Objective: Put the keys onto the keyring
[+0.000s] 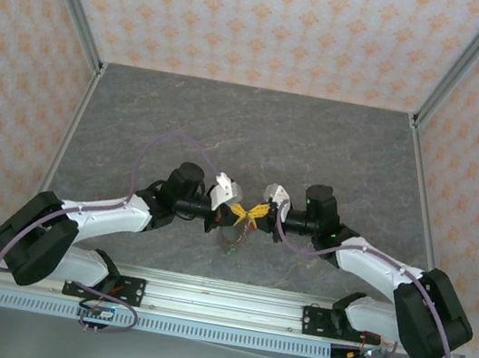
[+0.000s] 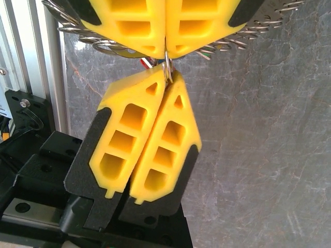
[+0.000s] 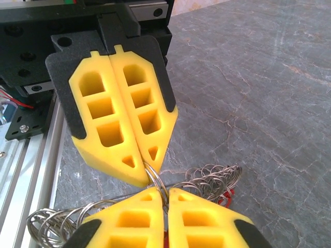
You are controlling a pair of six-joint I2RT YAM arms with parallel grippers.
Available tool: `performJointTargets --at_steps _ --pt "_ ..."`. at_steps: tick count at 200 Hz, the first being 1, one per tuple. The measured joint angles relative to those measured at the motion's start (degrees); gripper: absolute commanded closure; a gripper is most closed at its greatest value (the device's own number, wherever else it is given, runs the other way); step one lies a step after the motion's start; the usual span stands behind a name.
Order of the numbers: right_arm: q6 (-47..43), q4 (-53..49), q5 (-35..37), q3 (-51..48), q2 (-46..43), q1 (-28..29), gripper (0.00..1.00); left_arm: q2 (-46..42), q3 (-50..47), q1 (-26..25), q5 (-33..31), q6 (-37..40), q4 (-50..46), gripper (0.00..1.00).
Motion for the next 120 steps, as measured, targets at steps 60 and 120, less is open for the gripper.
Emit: performJointTargets --at_steps 60,120 --pt "-2.08 -6.91 -0.76 2.93 -1.46 -0.07 1.0 -0.61 2.27 0.11 -0.55 3.28 -4.98 0.89" --pt "-7.85 -18.25 0.07 9.09 -3.5 0.31 1.0 -0.72 7.54 -0.02 -1.27 9.84 -15.19 0.87"
